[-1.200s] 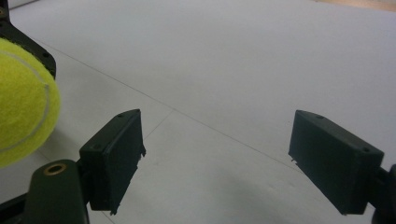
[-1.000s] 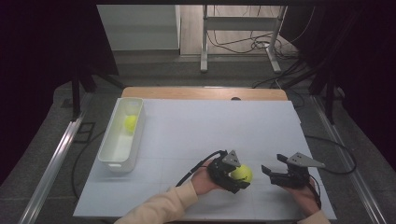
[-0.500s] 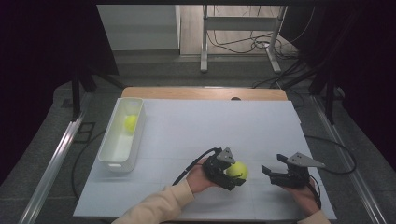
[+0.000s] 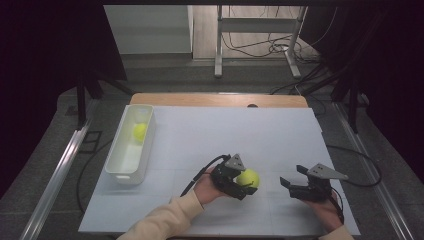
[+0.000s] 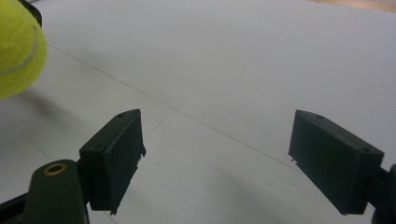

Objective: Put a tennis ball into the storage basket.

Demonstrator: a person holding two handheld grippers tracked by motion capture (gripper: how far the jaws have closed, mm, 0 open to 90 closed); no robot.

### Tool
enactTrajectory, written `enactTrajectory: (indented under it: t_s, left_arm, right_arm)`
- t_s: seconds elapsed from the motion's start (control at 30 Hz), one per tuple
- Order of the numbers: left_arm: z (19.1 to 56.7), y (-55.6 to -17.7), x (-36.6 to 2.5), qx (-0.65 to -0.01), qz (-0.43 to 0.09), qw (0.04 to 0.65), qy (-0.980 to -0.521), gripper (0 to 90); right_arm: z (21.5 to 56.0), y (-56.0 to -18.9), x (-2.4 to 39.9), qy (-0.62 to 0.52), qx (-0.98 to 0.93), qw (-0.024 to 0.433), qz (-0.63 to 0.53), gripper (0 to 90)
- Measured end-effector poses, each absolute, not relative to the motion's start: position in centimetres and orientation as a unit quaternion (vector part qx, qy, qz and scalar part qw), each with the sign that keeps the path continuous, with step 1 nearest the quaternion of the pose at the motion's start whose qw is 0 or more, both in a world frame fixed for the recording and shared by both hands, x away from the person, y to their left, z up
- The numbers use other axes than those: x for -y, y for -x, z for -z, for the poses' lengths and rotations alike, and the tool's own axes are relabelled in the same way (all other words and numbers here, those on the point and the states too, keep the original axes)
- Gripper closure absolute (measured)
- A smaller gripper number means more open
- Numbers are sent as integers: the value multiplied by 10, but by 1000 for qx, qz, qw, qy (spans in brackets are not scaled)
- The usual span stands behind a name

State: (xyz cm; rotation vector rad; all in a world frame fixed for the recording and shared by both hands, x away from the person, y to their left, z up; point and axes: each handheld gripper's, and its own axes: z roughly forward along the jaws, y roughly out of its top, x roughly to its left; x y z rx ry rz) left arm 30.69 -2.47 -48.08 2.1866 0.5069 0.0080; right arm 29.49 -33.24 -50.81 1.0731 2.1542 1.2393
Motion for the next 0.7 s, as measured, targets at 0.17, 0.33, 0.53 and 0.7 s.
enactTrajectory:
  t_s: [0.17,0.33,0.53,0.7]
  left_arm:
    - [478,-310,16,-207,-10,434,-877,257]
    - [475,-311,10,-213,-14,437,-874,257]
    - [473,-313,4,-220,-17,442,-870,257]
    - [469,-315,-4,-227,-23,447,-865,257]
  right_arm:
    - [508,-295,332,-386,-778,217,-447,182]
    - [508,-295,332,-386,-778,216,-447,181]
    - [508,-295,332,-386,-778,217,-446,182]
    - [508,-295,332,-385,-778,217,-447,182]
